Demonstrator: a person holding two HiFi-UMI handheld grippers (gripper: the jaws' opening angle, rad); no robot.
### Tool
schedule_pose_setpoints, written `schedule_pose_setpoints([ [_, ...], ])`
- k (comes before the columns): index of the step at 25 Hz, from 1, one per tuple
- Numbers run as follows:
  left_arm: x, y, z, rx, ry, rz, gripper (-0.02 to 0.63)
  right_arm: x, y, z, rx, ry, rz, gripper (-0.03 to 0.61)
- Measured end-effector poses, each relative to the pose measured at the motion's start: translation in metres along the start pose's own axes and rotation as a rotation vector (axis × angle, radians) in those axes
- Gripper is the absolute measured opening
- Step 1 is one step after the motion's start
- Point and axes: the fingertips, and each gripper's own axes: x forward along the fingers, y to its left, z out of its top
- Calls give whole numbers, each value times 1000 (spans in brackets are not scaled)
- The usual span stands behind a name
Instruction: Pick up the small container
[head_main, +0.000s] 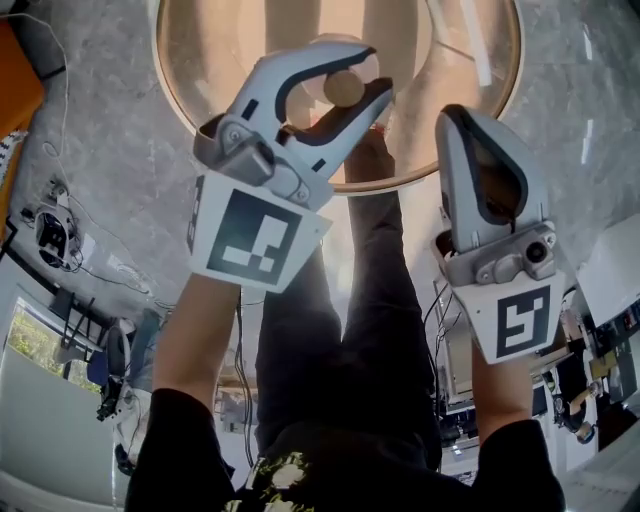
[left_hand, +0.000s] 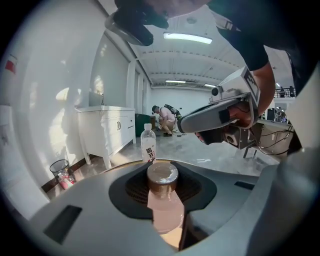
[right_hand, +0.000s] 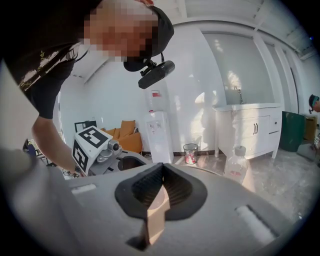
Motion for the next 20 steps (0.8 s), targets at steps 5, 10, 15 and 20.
schedule_pose_setpoints([
  [5,-34,8,38,11,-14,20,123,11,16,36,-30,-5,23,-3],
  [10,-60,3,75,20,-57,43,123,1,28,73,-45,-34,-5,-3],
  [15,-85,-8,116,4,-78,78,123,-25,30,100,-32,-28,-42,-3],
  [20,-109,-6,156,13,-122,119,123,-39,41,130,-45,-39,-18,-3],
])
